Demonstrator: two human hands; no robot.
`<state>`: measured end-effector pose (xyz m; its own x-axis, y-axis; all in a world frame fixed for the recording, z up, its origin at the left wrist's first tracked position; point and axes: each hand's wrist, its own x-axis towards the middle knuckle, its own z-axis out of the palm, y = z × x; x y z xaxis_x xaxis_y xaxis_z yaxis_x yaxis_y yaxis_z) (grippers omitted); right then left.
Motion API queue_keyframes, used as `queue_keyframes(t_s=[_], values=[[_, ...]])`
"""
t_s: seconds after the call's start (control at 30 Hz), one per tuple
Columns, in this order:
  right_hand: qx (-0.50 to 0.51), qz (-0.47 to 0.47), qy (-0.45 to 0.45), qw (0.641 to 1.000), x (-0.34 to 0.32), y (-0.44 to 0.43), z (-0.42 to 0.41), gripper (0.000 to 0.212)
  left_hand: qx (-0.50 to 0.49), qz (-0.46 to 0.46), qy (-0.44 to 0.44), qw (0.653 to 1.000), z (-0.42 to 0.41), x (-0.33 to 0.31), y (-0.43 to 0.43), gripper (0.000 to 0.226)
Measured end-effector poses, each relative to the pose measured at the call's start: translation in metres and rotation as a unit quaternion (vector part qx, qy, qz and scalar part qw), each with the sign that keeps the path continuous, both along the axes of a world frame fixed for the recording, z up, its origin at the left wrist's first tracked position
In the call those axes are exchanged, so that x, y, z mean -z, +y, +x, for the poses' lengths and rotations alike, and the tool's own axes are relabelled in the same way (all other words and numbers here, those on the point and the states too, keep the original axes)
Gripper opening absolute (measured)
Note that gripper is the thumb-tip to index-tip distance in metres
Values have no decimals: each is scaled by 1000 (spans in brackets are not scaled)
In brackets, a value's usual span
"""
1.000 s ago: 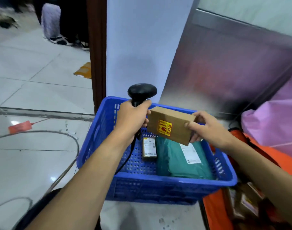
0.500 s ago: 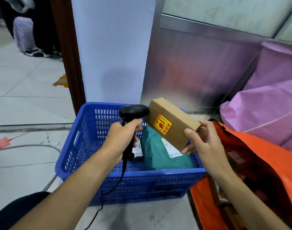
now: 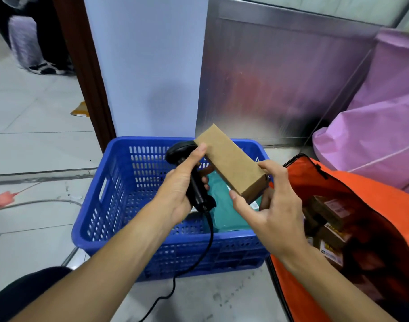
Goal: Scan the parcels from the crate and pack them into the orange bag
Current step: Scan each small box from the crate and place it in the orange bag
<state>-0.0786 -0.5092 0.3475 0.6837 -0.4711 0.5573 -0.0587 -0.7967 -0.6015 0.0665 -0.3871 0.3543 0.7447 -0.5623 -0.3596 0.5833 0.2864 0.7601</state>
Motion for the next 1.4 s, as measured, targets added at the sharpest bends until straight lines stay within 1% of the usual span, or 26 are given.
queue_keyframes(t_s=[0.1,0.13,0.17,0.23,0.27,0.3,0.33,0.4,0.43,0.5,0.53,0.57,0.6,0.7,0.77,0.83,1.0,1.07,1.13,1.2,1.27,1.33,1.4], values=[[-21,-23,-15,999,6,3,1,63,11,-20,9,1000,0,0,-2,55],[-38,-23,-10,999,8,3,0,63,15,-27,5,1000,1,-2,-2,53],[-61,-3,3,998,9,2,0,61,18,-29,0,999,3,-3,-1,52],[-93,77,36,992,7,-1,-1,47,31,-27,-10,999,7,-6,3,52],[-92,130,49,986,6,-2,-1,44,35,-31,-15,999,10,-7,5,52],[-89,195,60,975,4,-4,1,50,36,-38,-24,998,13,-9,6,48],[-94,281,76,952,2,-5,4,61,36,-43,-31,998,14,-11,7,44],[-129,449,127,875,-2,-7,11,83,40,-43,-43,997,18,-12,8,38],[-150,509,149,834,-4,-5,12,88,44,-34,-50,997,19,-10,10,37],[-193,597,164,762,-9,2,10,90,61,-28,-58,996,17,-6,11,44],[-212,629,163,730,-9,5,8,87,72,-29,-53,996,15,-5,11,48],[-228,651,160,706,-9,7,7,81,79,-26,-49,995,12,-4,11,47],[-240,659,159,694,-8,8,6,75,81,-24,-47,995,9,-5,11,42],[-251,650,137,704,-2,4,7,65,93,-12,-53,994,3,-7,9,35],[-264,642,109,712,0,-2,9,67,95,-17,-55,994,4,-8,8,35],[-263,630,104,724,0,-8,9,66,84,-8,-59,995,6,-5,8,38],[-211,597,127,764,-6,-9,7,52,91,71,-110,987,-1,1,2,64],[-192,575,133,784,-7,-8,7,54,96,93,-132,982,-8,1,-1,75],[-179,558,133,800,-10,-9,8,57,82,97,-134,983,-12,3,-3,80],[-169,511,154,829,-14,-13,6,52,56,103,-133,984,-12,5,-4,78],[-179,435,208,857,-18,-23,3,43,28,100,-137,985,-6,7,-4,81],[-197,382,262,864,-22,-35,-1,47,7,85,-142,986,1,9,-3,78],[-211,355,287,864,-25,-46,-5,57,4,77,-155,985,4,7,-1,72]])
